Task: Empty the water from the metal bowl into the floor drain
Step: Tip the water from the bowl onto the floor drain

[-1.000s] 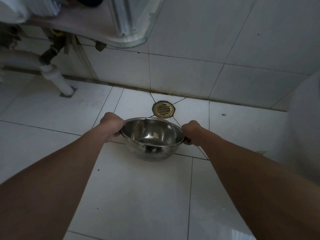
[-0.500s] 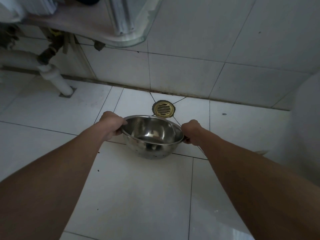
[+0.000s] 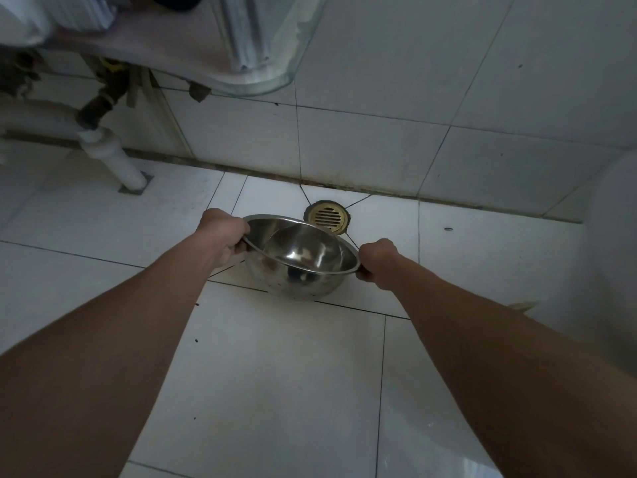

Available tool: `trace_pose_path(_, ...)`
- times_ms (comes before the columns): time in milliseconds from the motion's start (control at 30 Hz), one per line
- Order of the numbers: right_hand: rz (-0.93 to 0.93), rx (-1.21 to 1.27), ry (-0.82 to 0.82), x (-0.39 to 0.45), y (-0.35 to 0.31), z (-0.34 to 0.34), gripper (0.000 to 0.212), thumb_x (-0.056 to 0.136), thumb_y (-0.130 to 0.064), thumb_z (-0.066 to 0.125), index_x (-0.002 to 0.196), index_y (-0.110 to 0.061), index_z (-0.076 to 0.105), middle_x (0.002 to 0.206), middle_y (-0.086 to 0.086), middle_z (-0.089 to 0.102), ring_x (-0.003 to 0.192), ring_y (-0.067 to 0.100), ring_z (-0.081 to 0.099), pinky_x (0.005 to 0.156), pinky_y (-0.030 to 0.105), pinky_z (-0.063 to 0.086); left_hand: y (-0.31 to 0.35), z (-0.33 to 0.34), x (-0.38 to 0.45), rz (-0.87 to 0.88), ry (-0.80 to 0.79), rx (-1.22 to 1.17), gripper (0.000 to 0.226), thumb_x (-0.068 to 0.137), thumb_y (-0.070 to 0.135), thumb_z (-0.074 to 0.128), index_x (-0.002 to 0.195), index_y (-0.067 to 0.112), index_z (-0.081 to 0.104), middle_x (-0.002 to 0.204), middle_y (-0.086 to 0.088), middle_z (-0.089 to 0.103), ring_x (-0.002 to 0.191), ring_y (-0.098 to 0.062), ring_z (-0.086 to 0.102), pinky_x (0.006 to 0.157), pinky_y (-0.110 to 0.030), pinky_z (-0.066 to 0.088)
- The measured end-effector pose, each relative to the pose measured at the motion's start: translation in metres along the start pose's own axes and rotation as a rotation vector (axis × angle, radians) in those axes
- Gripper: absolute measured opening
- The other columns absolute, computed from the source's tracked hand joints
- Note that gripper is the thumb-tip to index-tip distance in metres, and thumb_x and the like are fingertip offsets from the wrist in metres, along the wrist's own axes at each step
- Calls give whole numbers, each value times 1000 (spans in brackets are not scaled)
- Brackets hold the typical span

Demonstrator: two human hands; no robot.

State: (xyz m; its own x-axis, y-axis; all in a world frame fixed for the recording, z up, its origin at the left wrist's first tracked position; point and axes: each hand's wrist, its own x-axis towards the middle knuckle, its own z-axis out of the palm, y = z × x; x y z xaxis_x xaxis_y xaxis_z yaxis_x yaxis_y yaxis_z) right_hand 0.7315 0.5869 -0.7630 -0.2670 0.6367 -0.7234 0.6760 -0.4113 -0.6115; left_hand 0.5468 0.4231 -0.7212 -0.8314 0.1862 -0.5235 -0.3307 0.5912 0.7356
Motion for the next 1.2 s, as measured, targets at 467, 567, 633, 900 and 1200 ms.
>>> trace_pose_path(467, 2, 8, -32, -3, -5, -5, 10, 99, -3, 49, 106, 2, 54, 99, 19, 60, 84, 27, 61, 73, 35, 59, 13, -5, 9, 98, 145, -38, 10, 87, -5, 68, 82, 4, 66, 97, -19, 69, 83, -30, 70, 64, -38, 63)
trace_pose_path(567, -3, 6, -45, -7, -6, -7, 19, 99, -4, 50, 116, 0, 57, 102, 18, 59, 85, 25, 60, 64, 32, 55, 13, -3, 9, 138, 177, -6, 26, 85, -7, 65, 68, 11, 60, 82, -13, 66, 82, -30, 71, 76, -43, 65)
trace_pose_path(633, -13, 2, -47, -8, -6, -8, 29, 99, -6, 50, 126, 3, 57, 106, 17, 59, 90, 26, 60, 72, 34, 56, 14, -2, 8, 170, 178, 9, 28, 86, -7, 64, 67, 15, 60, 86, -14, 68, 79, -27, 70, 78, -44, 65)
trace_pose_path(900, -24, -8, -53, -12, -8, -7, 37, 98, -8, 50, 132, 4, 55, 108, 16, 60, 91, 26, 60, 75, 36, 55, 25, 2, -3, 285, 154, -30, 26, 81, -1, 68, 98, 17, 61, 89, -4, 65, 72, -20, 67, 54, -27, 60)
trace_pose_path(1200, -38, -22, -56, -12, -10, -8, 39, 97, -9, 50, 134, 4, 55, 109, 15, 60, 89, 25, 61, 64, 33, 54, 27, 1, -6, 346, 119, 33, 23, 80, 1, 72, 78, 21, 60, 92, -12, 71, 83, -30, 73, 74, -47, 65)
